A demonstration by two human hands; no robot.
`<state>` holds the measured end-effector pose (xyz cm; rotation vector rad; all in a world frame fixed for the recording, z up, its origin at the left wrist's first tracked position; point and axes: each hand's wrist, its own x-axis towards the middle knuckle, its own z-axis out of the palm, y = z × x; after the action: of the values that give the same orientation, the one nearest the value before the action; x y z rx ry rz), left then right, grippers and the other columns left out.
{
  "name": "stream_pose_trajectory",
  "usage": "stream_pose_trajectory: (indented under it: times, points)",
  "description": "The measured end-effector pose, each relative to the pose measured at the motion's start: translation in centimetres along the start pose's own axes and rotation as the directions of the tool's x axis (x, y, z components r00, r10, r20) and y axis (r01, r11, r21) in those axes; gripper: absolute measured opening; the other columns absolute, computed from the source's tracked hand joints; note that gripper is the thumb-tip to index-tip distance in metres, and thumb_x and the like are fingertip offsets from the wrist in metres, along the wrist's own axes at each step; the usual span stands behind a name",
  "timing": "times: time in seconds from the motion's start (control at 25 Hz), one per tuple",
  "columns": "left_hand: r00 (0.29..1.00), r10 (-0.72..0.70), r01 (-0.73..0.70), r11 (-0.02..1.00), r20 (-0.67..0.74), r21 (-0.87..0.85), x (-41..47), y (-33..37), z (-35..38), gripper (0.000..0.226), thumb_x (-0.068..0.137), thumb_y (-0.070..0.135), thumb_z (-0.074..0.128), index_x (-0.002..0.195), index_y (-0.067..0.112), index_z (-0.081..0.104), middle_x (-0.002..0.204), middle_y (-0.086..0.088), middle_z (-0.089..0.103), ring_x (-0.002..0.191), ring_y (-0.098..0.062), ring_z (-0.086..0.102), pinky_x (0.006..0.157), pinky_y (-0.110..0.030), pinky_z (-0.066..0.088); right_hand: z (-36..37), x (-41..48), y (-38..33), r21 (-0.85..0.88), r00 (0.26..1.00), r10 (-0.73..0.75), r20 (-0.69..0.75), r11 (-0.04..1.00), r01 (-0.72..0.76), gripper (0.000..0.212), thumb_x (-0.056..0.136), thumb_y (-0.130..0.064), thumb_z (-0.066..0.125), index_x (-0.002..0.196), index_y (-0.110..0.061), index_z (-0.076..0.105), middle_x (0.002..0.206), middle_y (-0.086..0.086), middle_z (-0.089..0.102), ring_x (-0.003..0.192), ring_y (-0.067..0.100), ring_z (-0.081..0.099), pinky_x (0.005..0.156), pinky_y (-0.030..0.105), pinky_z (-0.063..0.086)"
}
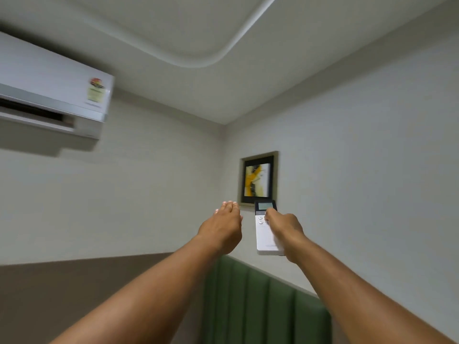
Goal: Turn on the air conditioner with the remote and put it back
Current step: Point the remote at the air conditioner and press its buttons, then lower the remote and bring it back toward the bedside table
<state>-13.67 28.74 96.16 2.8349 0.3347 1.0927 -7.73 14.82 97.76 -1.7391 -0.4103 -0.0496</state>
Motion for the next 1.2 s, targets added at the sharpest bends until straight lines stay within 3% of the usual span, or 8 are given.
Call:
stream_pose_trajectory:
  times: [0.2,0.56,0.64,0.72,0.8,0.92,1.08,1.2]
  points:
    - [0.981,0.196,-0.194,0.963,-0.011,-0.188,3.3,13.3,5.3,0.054,0.106,0.029,0.020,0.155,0.009,0.011,0.165,-0.007,0.012,0.151,-0.021,0.009,0.120,-0.037,0.015,-14.0,0.7,3.4,-0.022,0.971,0.026,-0.238,0.999,-0.033,0.026,0.088,-0.030,0.049,0.090,-0.008,0.064,0.080,0.009,0.068,0.059,0.024,0.063,0.049,0.023,0.041]
    - [0.864,0.499,-0.480,0.774,-0.068,-0.412,4.4,31.1,9.6,0.054,0.106,0.028,0.020,0.154,0.006,0.012,0.164,-0.009,0.013,0.151,-0.023,0.009,0.121,-0.037,0.015,-29.2,-2.5,6.5,-0.091,0.822,0.064,-0.567,0.986,-0.139,0.028,0.093,-0.032,0.049,0.096,-0.010,0.065,0.079,0.008,0.068,0.059,0.022,0.062,0.049,0.022,0.041]
    - [0.849,0.524,-0.486,0.732,-0.062,-0.478,4.5,33.7,9.8,0.050,0.106,0.029,0.022,0.150,0.007,0.027,0.158,-0.009,0.031,0.147,-0.028,0.024,0.116,-0.038,0.027,-31.2,-3.0,6.7,-0.095,0.780,0.071,-0.622,0.982,-0.164,0.029,0.094,-0.033,0.049,0.099,-0.010,0.066,0.081,0.009,0.069,0.060,0.022,0.063,0.049,0.023,0.042]
    - [0.876,0.478,-0.403,0.651,-0.065,-0.644,4.6,35.8,9.9,0.037,0.104,0.028,0.029,0.109,0.006,0.058,0.110,-0.006,0.065,0.103,-0.032,0.061,0.085,-0.036,0.048,-32.6,-3.1,6.7,-0.095,0.744,0.059,-0.666,0.982,-0.163,0.030,0.094,-0.033,0.049,0.101,-0.009,0.067,0.083,0.010,0.070,0.060,0.023,0.063,0.049,0.023,0.042]
    - [0.921,0.389,-0.152,0.444,0.037,-0.883,4.8,37.6,10.1,0.033,0.101,0.023,0.039,0.078,0.004,0.054,0.078,-0.007,0.062,0.066,-0.025,0.061,0.063,-0.029,0.050,-33.5,-3.0,7.1,-0.092,0.713,0.055,-0.699,0.982,-0.166,0.031,0.093,-0.032,0.049,0.101,-0.007,0.067,0.083,0.011,0.070,0.060,0.023,0.063,0.048,0.023,0.042]
    - [0.850,0.459,0.200,0.168,0.257,-0.965,4.7,39.3,11.9,0.024,0.094,0.012,0.050,0.091,-0.002,0.069,0.089,-0.015,0.074,0.072,-0.027,0.075,0.069,-0.037,0.063,-33.9,-2.3,9.0,-0.077,0.658,0.071,-0.750,0.978,-0.194,0.033,0.093,-0.032,0.050,0.103,-0.006,0.067,0.085,0.013,0.071,0.057,0.022,0.063,0.046,0.023,0.042]
    - [0.799,0.471,0.382,0.083,0.374,-0.921,3.8,40.2,16.2,0.014,0.090,0.003,0.059,0.092,-0.003,0.071,0.087,-0.018,0.075,0.073,-0.029,0.075,0.064,-0.034,0.063,-33.9,-1.1,13.8,-0.033,0.614,0.117,-0.780,0.973,-0.226,0.032,0.094,-0.030,0.049,0.108,-0.008,0.065,0.092,0.013,0.073,0.059,0.022,0.065,0.044,0.021,0.042]
    - [0.737,0.477,0.494,0.103,0.478,-0.864,2.6,39.9,21.7,0.011,0.088,-0.001,0.063,0.094,-0.005,0.071,0.085,-0.017,0.074,0.074,-0.027,0.075,0.065,-0.033,0.062,-33.3,0.1,19.9,-0.038,0.587,0.134,-0.799,0.962,-0.270,0.030,0.096,-0.030,0.049,0.118,-0.012,0.060,0.102,0.012,0.072,0.065,0.021,0.066,0.044,0.021,0.043]
